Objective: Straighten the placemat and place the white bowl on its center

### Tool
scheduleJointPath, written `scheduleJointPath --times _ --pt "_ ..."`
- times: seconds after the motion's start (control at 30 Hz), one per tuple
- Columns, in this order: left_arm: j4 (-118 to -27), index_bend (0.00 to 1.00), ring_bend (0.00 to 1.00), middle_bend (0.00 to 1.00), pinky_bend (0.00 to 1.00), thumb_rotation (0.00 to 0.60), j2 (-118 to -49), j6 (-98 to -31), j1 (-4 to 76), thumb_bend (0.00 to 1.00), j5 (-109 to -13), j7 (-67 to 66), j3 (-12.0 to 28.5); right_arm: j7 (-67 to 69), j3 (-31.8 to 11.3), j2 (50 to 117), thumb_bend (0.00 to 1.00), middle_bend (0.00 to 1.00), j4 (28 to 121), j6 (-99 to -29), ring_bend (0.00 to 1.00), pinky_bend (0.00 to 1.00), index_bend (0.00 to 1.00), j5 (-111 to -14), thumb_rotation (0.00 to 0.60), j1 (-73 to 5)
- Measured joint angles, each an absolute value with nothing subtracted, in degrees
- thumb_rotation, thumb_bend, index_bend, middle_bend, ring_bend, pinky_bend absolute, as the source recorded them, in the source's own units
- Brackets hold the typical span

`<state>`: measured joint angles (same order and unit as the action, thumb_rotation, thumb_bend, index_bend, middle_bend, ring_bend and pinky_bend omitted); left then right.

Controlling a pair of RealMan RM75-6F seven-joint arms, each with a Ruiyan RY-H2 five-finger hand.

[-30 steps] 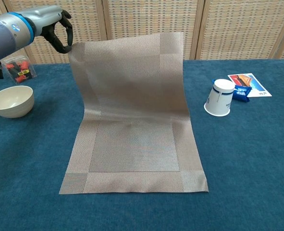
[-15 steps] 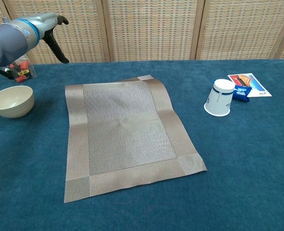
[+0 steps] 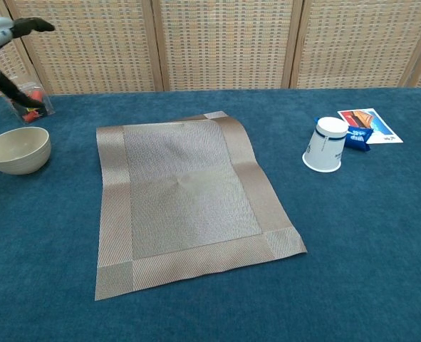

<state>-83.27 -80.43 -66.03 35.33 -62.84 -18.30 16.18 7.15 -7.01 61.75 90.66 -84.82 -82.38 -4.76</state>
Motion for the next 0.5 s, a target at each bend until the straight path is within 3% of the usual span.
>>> scheduleJointPath --times 0.27,0.43,0.5 --pt "-91.1 0.0 0.0 0.0 0.0 0.6 -74.7 -80.1 23.1 0.13 -74.2 -13.8 6.2 5.6 -6.8 62.7 0.01 0.0 90.2 -85.5 0.0 0.0 0.15 -83.4 0.6 -4.9" --pt "-90.6 0.0 0.0 0.0 0.0 0.6 -74.1 -87.5 16.1 0.13 -80.7 -11.5 -0.3 3.9 -6.8 63.7 0.0 0.0 89.4 -85.9 0.0 0.0 0.18 -83.7 0.6 -5.1" --pt "-89.2 0.0 0.0 0.0 0.0 0.6 -74.3 -89.3 15.1 0.13 -82.4 -11.4 -1.2 2.4 -6.7 64.5 0.0 0.0 89.2 -86.2 0.0 0.0 0.18 -84.4 0.6 -5.3"
